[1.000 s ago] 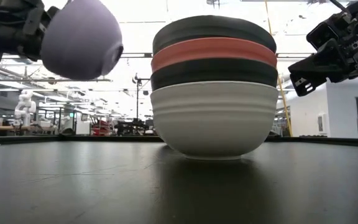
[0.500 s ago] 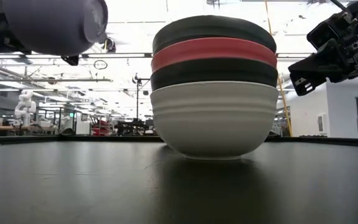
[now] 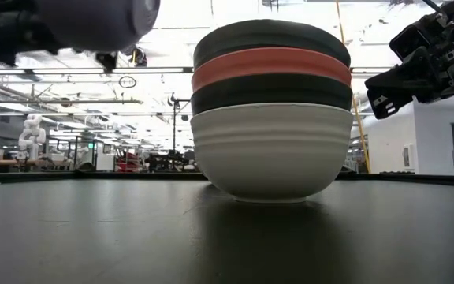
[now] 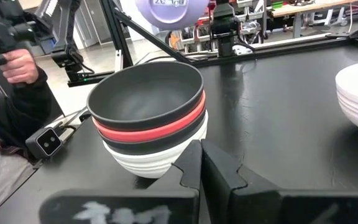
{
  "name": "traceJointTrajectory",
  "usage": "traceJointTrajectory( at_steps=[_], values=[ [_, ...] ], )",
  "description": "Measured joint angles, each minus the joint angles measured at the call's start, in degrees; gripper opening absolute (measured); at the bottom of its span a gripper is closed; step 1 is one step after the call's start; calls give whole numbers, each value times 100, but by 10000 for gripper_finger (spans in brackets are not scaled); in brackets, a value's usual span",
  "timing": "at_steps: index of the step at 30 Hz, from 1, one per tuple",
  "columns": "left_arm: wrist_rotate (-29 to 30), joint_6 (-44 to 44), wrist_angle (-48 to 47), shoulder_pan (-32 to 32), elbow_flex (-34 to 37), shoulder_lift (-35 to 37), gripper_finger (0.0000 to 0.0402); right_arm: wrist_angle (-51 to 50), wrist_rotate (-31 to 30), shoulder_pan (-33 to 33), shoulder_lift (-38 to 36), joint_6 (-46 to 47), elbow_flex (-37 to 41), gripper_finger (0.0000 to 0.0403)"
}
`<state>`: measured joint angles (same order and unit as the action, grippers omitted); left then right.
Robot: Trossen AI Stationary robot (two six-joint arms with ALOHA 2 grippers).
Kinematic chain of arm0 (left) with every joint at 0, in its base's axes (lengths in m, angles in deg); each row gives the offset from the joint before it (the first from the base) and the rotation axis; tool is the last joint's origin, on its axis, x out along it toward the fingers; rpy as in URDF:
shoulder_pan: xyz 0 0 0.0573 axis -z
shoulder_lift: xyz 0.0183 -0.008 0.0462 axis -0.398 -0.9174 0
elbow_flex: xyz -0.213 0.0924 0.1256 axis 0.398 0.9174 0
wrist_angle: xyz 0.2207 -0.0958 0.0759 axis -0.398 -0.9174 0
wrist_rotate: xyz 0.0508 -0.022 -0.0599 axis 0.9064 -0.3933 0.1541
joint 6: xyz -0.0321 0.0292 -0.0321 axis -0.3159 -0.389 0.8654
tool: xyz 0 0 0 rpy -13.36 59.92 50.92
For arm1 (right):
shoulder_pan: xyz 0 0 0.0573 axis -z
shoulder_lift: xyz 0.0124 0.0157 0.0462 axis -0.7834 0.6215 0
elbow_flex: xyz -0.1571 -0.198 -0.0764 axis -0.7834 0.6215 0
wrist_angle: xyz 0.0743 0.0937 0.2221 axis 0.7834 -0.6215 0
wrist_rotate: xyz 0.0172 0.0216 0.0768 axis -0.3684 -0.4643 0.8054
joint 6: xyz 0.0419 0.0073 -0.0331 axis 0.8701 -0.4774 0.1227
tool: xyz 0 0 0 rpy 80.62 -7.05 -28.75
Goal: Nest bowls inside each other
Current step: Stack the purple bowl on top of the black bowl
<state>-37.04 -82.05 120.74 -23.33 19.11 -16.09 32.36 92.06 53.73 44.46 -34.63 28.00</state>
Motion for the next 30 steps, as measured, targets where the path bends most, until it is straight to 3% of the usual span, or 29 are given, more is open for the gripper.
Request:
traceJointTrajectory(
  at_steps=[5, 16, 30],
  values=[
    [-210, -263, -390, -2, -852, -813, 4, -2, -1, -2, 2, 0, 2, 0],
    [-573, -516, -2513, -2, -3166, -2437, 4, -4, -1, -1, 2, -30, 1, 0],
    [-573, -641, -3261, -343, -4833, -4240, 4, -7, -1, 0, 2, -195, 2, 0]
  ],
)
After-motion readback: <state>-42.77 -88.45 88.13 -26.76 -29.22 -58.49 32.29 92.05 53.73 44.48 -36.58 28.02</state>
